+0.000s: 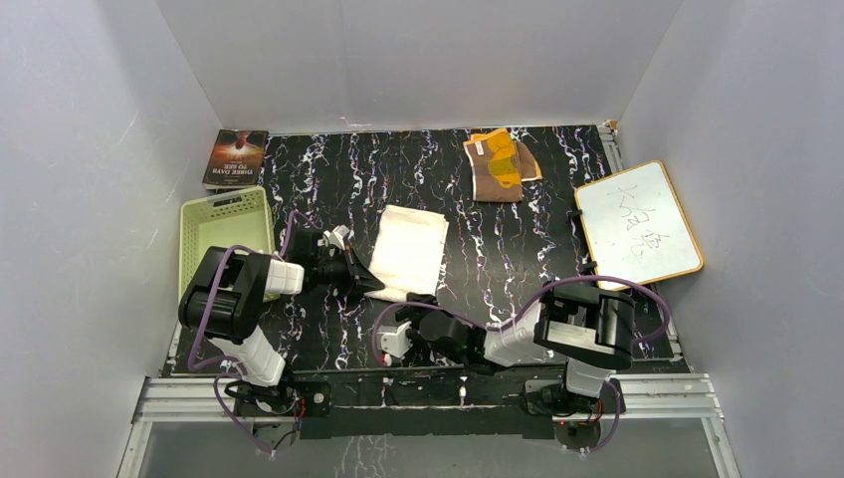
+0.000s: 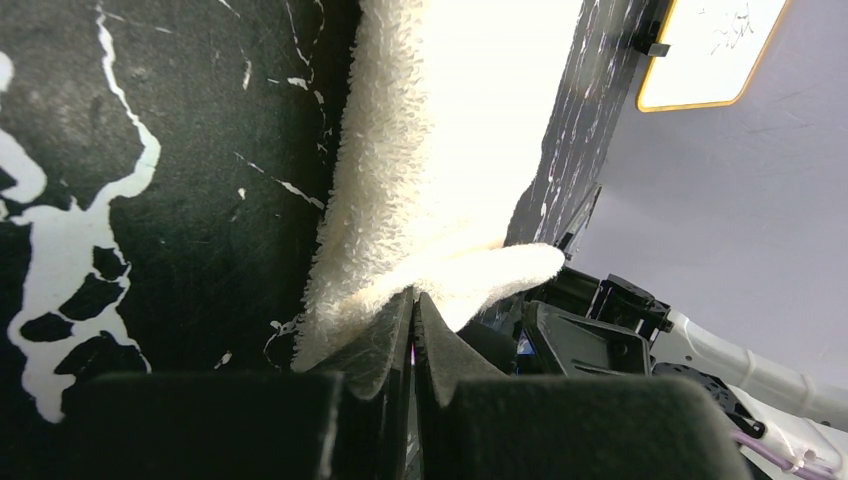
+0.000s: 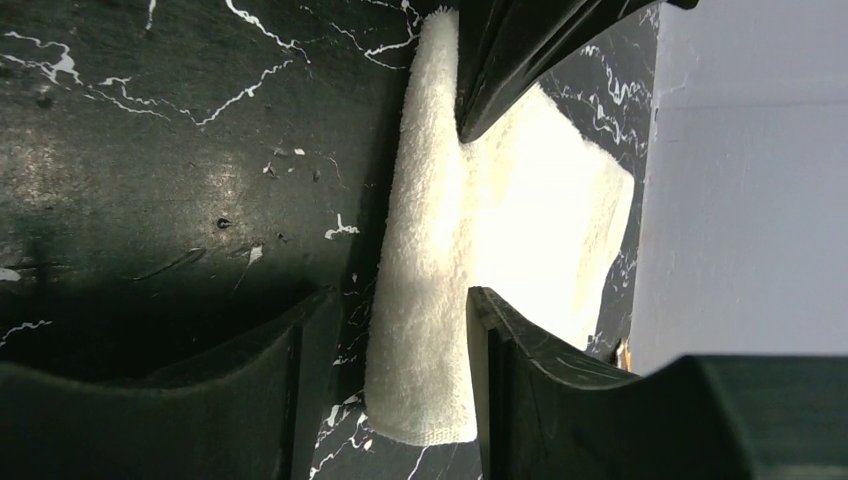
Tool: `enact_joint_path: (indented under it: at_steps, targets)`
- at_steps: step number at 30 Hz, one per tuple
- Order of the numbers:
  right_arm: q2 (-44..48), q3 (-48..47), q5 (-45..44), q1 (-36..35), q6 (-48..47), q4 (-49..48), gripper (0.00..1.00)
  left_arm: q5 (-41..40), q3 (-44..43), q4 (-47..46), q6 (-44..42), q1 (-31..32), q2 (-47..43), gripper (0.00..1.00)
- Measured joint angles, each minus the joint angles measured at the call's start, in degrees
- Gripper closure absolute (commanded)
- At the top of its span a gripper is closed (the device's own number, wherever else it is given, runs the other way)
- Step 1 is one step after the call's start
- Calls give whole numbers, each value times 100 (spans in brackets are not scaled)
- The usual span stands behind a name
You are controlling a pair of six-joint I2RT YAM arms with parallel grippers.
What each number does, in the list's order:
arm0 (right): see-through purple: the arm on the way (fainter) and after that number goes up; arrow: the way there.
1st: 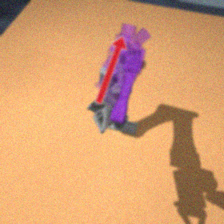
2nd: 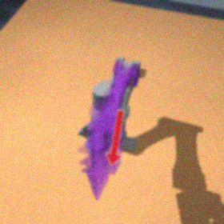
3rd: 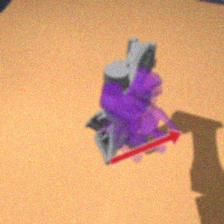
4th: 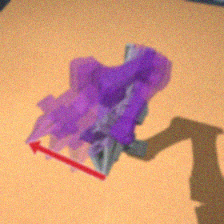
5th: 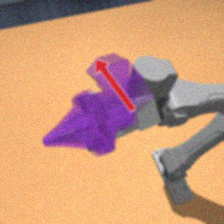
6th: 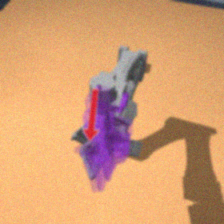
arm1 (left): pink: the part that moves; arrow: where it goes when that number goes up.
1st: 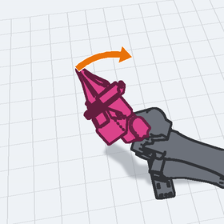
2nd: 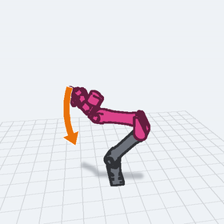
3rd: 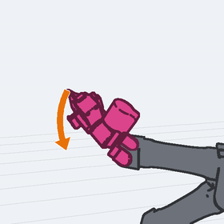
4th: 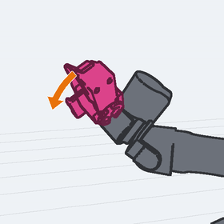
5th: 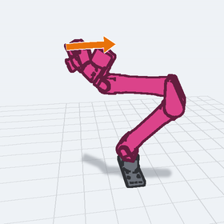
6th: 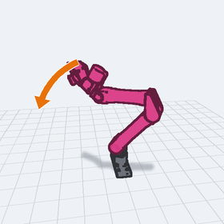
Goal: Roll the towels
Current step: Roll the towel at the center of the board.
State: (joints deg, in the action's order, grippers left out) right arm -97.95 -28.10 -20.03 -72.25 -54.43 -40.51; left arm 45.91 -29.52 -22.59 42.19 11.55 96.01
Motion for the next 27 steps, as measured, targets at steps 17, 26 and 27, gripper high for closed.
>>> enact_joint_path:
  at_steps: [17,26,27]
  targets:
    - [72,-658,264,498,988,1436,97,37,-90,146,-72,-9,35,100]
    - [-90,-1443,859,949,1729,2546,100,4,-306,577,-216,-22,31,100]
    - [-55,-1504,1010,1025,1886,2691,100,-24,-398,737,-275,-28,22,100]
